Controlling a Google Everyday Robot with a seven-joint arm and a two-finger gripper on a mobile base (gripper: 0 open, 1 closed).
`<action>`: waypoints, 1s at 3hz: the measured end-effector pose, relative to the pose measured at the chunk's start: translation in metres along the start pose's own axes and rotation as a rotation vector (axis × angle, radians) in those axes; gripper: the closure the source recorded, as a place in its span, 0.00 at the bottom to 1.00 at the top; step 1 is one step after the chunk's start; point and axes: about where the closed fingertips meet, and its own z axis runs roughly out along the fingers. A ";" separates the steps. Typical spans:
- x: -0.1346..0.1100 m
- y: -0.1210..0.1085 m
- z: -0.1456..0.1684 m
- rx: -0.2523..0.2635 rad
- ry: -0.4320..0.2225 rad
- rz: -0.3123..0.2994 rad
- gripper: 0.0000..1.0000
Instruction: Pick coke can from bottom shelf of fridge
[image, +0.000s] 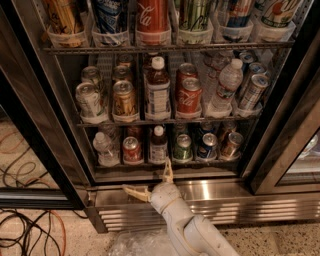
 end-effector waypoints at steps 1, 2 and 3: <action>0.019 0.008 -0.001 0.013 0.008 -0.028 0.00; 0.019 0.008 -0.001 0.013 0.008 -0.028 0.00; 0.019 0.008 -0.001 0.013 0.008 -0.028 0.16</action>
Offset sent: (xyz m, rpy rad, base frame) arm -0.0093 0.0090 -0.0295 -0.0423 -0.0086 -0.0238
